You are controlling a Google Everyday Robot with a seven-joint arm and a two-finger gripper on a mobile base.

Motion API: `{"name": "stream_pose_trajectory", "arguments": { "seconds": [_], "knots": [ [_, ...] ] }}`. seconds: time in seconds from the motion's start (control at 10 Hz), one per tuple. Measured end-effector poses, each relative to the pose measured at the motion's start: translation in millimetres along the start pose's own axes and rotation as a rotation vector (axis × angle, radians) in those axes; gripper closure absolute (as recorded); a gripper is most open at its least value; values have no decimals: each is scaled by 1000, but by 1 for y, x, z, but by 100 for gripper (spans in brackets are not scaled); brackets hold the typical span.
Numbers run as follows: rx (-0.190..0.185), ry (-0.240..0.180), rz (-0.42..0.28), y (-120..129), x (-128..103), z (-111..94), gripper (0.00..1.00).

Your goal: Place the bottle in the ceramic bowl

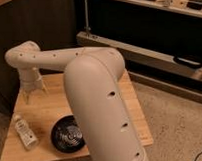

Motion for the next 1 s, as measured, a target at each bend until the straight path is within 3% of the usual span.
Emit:
{"name": "stream_pose_trajectory", "arguments": {
  "seconds": [0.2,0.4,1.0],
  "knots": [
    [-6,7,-73,23,-8,8,35],
    [-35,19,-134,35,-13,23,35],
    [-140,60,-198,44,-11,63,35]
  ]
}}
